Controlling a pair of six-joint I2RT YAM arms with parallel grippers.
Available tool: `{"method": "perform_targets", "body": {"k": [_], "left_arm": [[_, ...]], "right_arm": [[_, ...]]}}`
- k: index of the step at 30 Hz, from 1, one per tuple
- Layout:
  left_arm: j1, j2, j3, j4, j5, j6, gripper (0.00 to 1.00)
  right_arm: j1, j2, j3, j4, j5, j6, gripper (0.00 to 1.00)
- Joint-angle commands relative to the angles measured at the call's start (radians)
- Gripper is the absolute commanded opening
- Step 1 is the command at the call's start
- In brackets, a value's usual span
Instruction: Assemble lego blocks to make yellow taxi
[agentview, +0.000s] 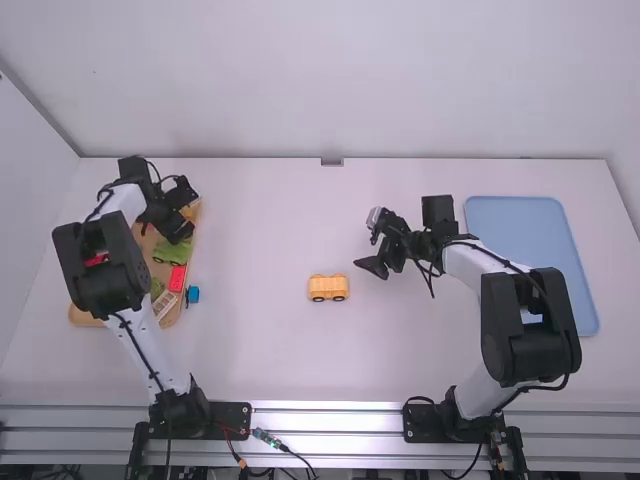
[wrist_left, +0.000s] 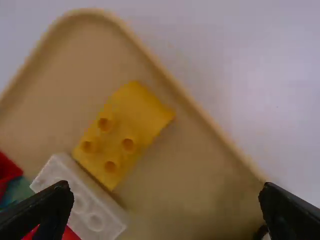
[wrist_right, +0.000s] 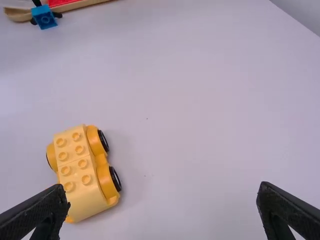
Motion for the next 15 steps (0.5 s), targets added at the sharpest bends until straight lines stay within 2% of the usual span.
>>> {"method": "perform_targets", "body": {"k": [1, 6, 15], "left_arm": [[-0.005, 0.011, 0.062, -0.021, 0.045, 0.025, 0.99], [-0.003, 0.031, 0.122, -0.05, 0.054, 0.043, 0.99], [-0.004, 0.235, 0.386, -0.237, 0.034, 0.084, 0.99]], "right_arm": [[0.003, -0.024, 0.015, -0.002, -0.01, 0.007, 0.99], [0.024, -0.024, 0.015, -0.002, -0.009, 0.003, 0.99], [0.084, -0.024, 0.015, 0.009, 0.038, 0.003, 0.99]]}}
